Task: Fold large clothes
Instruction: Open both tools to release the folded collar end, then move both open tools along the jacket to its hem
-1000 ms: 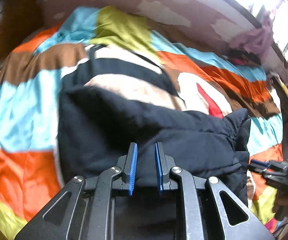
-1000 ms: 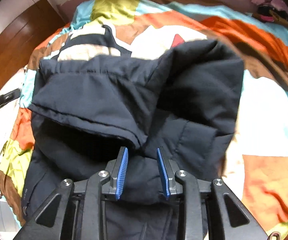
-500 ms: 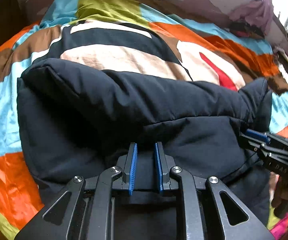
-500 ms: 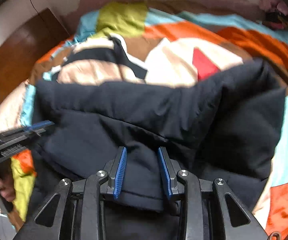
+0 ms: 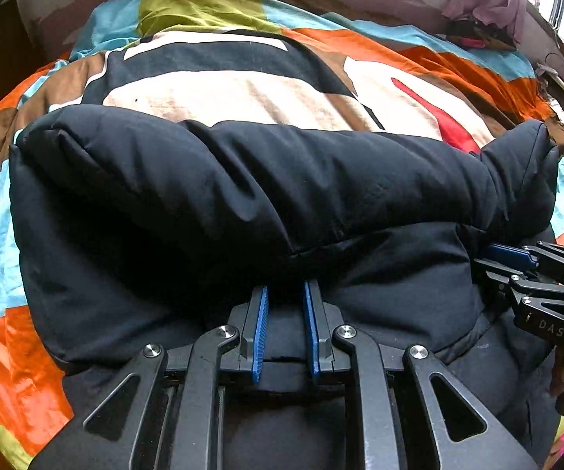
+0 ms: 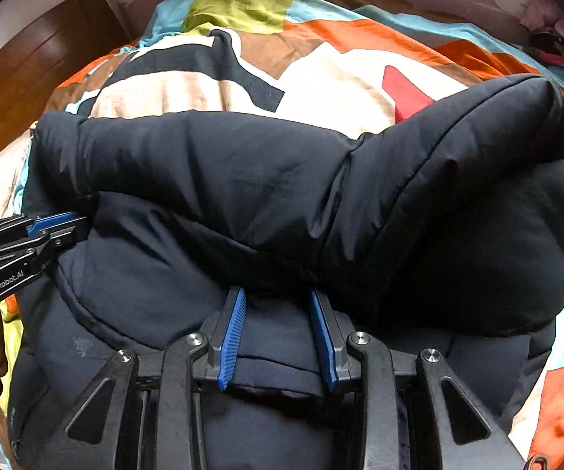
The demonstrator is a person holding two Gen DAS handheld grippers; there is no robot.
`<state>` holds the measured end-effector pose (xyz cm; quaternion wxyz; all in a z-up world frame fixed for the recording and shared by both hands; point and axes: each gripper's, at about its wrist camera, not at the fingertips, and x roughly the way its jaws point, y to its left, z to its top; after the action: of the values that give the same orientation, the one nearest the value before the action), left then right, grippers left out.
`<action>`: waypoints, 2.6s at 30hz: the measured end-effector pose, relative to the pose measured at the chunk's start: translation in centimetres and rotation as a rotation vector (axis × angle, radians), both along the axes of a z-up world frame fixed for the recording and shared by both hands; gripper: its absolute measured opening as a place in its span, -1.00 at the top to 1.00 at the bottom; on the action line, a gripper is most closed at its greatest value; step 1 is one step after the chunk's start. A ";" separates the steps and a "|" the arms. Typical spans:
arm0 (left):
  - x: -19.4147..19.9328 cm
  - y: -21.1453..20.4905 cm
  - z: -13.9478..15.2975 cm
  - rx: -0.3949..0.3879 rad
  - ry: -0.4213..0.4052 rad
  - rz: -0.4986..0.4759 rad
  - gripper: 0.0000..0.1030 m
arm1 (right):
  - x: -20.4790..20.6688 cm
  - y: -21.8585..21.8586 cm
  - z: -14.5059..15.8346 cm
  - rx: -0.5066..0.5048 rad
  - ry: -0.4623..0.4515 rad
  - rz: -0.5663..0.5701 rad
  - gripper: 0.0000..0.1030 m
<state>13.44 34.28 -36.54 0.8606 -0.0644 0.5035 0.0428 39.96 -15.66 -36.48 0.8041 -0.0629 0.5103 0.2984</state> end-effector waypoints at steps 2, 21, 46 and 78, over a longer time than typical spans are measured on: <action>0.1 0.0 0.3 -0.002 0.004 0.012 0.72 | -0.1 0.2 0.5 -0.015 -0.003 -0.008 0.37; -3.0 1.3 3.6 -0.080 0.002 0.087 -0.51 | -2.5 -0.5 4.9 0.034 -0.029 -0.015 -0.85; -23.8 -5.3 3.8 -0.088 0.127 0.192 -0.51 | -18.1 -9.9 4.4 0.049 0.117 0.072 -0.87; -40.7 -10.8 2.1 -0.048 0.195 0.045 -0.51 | -36.6 -13.0 4.0 0.008 0.187 -0.047 -0.87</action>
<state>-27.27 23.51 -34.44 0.8046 -0.0917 0.5840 0.0561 3.35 -28.68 -32.46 0.7600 -0.0194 0.5833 0.2861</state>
